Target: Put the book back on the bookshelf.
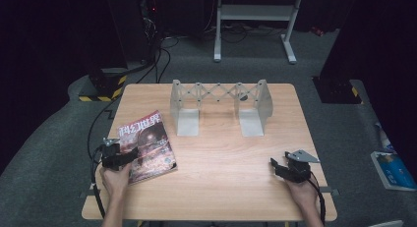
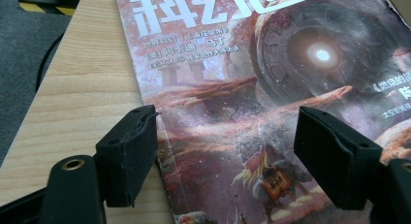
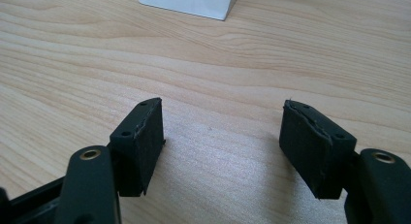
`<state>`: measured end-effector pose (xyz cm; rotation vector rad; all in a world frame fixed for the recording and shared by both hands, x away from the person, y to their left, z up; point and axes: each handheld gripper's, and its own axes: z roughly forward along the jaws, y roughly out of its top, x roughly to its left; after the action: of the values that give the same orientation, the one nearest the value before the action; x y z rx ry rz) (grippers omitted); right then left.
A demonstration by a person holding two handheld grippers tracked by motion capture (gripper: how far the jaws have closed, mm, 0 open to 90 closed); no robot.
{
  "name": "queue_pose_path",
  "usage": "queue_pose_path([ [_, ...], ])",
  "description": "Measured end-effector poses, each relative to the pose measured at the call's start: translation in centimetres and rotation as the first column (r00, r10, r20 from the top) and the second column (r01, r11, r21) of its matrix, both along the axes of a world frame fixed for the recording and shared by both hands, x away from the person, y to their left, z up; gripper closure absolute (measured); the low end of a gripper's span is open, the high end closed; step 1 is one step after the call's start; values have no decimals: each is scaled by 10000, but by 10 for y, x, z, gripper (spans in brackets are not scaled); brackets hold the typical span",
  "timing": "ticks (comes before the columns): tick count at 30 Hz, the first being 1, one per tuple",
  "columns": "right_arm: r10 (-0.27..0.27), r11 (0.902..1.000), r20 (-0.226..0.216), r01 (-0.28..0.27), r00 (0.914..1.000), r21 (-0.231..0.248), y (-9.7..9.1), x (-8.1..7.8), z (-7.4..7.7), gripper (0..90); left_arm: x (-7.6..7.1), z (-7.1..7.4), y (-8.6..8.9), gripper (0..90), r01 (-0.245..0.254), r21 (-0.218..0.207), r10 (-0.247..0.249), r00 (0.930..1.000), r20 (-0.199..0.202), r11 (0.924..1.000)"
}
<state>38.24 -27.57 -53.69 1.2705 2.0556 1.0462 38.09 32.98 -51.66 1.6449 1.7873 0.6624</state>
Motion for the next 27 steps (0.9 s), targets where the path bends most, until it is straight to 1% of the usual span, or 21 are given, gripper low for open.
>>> queue_pose_path([
  [2,-2,10000,-2,2,10000,3,0,0,0,326,0,0,0,229,1,55,-1,10000,-52,10000],
  [4,-2,10000,-2,2,10000,3,0,0,0,326,1,-3,0,221,-14,290,21,9997,-224,9996],
  [5,4,10000,3,-4,10000,-4,0,0,0,325,1,-6,2,202,-93,123,96,9998,-187,9999],
  [9,-4,10000,0,4,10000,2,0,0,0,326,0,-6,2,208,-123,117,125,9998,-146,9999],
  [12,-8,10000,-1,8,10000,2,0,0,0,326,0,-6,2,217,37,221,-34,9999,-162,9997],
  [13,-10,10000,-4,10,10000,6,0,0,0,325,0,-7,1,222,75,203,-73,9999,-111,9998],
  [15,-1,10000,5,1,10000,-6,0,0,0,325,-3,-9,0,223,-15,184,13,9999,118,9998],
  [17,-8,10000,1,8,10000,0,0,0,0,326,-6,-11,0,228,23,260,-32,9995,318,9997],
  [18,-10,10000,3,10,10000,0,0,0,0,326,-8,-11,-1,231,29,204,-36,9994,356,9998],
  [20,-10,10000,0,10,10000,1,0,0,0,326,-9,-10,0,246,42,237,-48,9996,262,9997],
  [21,-9,10000,1,9,10000,1,0,0,0,326,-10,-9,-1,249,-28,180,23,9997,241,9998],
  [23,-10,10000,4,10,10000,-5,0,0,0,325,-11,-10,-1,257,-11,226,5,9997,247,9997],
  [27,7,10000,20,-7,10000,-18,0,0,0,325,-13,-9,-4,268,-165,219,159,9995,257,9996],
])
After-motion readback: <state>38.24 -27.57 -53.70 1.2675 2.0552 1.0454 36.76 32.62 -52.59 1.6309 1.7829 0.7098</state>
